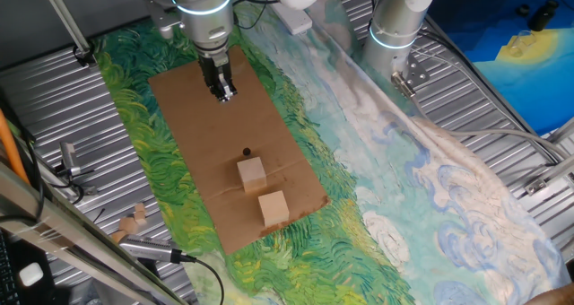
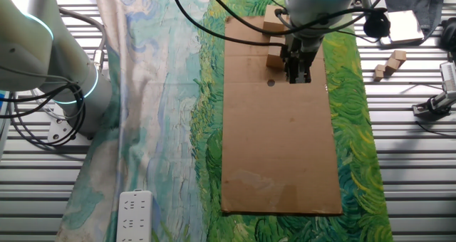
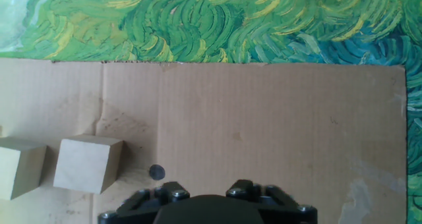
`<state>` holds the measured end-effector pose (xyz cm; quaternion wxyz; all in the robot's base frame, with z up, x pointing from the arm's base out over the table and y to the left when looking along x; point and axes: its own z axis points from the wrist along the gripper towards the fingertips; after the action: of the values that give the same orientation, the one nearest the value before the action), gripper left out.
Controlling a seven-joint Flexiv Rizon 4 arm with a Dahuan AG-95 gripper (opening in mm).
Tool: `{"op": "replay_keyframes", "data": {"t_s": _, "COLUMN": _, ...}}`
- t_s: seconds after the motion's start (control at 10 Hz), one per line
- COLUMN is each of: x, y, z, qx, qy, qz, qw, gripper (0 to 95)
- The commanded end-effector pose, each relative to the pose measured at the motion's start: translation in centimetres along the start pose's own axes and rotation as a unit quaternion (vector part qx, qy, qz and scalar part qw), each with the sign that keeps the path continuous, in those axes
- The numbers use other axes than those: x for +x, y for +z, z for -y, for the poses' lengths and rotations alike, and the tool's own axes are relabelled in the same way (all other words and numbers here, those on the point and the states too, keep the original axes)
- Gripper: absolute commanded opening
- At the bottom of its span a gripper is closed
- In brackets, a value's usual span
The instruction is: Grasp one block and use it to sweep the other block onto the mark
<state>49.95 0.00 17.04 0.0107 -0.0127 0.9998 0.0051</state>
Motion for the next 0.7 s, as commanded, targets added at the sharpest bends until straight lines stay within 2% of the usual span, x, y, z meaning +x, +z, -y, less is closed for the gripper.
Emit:
{"op": "replay_keyframes", "data": {"t_s": 0.1, "x": -0.05, "y": 0.04, "z": 0.0, "qx": 0.001, "qy": -0.018, "qz": 0.007, "qw": 0.9998, "gripper": 0.0}}
{"op": "replay_keyframes", "data": {"t_s": 0.5, "x": -0.05, "y": 0.04, "z": 0.0, "qx": 0.002, "qy": -0.035, "qz": 0.003, "qw": 0.9994, "gripper": 0.0}}
{"op": "replay_keyframes", "data": {"t_s": 0.7, "x": -0.05, "y": 0.04, "z": 0.0, "qx": 0.002, "qy": -0.097, "qz": 0.003, "qw": 0.9953, "gripper": 0.0}}
